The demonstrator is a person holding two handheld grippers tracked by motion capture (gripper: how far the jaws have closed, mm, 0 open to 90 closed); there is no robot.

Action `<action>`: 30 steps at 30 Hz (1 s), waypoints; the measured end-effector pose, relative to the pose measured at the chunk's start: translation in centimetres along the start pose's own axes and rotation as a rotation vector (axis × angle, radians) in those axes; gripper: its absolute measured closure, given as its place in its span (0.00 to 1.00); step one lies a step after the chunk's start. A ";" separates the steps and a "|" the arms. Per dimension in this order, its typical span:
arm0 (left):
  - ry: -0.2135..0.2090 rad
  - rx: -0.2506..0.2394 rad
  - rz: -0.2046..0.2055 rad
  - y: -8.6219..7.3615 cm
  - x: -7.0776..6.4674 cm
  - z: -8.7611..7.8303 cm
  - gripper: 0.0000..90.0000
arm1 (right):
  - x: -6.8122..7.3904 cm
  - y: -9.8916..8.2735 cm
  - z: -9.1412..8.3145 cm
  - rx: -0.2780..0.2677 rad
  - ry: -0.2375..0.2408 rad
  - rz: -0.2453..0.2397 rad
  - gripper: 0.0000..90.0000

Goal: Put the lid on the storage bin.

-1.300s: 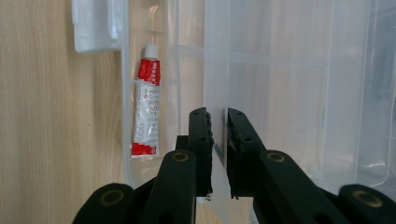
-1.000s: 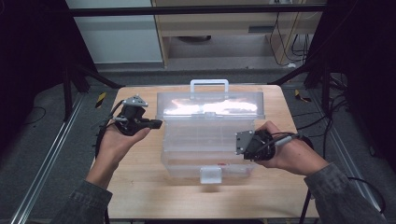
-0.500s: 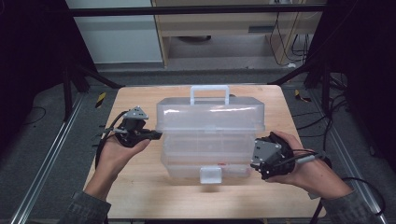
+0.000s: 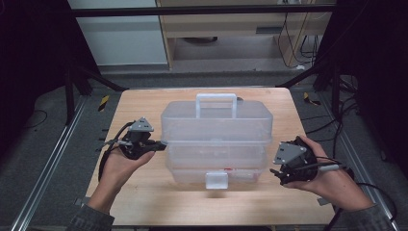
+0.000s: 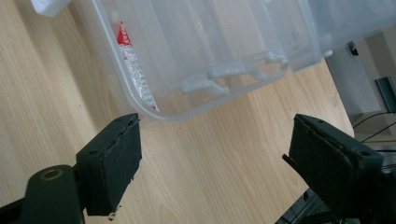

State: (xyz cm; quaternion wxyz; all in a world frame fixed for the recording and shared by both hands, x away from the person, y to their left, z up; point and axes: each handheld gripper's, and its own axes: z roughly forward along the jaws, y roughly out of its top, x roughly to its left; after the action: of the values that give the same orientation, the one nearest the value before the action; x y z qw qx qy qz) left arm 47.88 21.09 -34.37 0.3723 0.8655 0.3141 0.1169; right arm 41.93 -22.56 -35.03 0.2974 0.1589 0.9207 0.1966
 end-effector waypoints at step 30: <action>-0.013 -0.039 -0.009 -3.7 -1.1 0.7 0.99 | 0.3 -3.7 1.7 0.035 -0.029 0.108 0.21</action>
State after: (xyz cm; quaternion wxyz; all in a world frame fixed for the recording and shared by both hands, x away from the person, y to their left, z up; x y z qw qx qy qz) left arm 45.63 21.93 -37.46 0.3919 0.8574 0.3129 0.1156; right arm 42.03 -25.24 -38.13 0.2968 0.2165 0.9096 0.1940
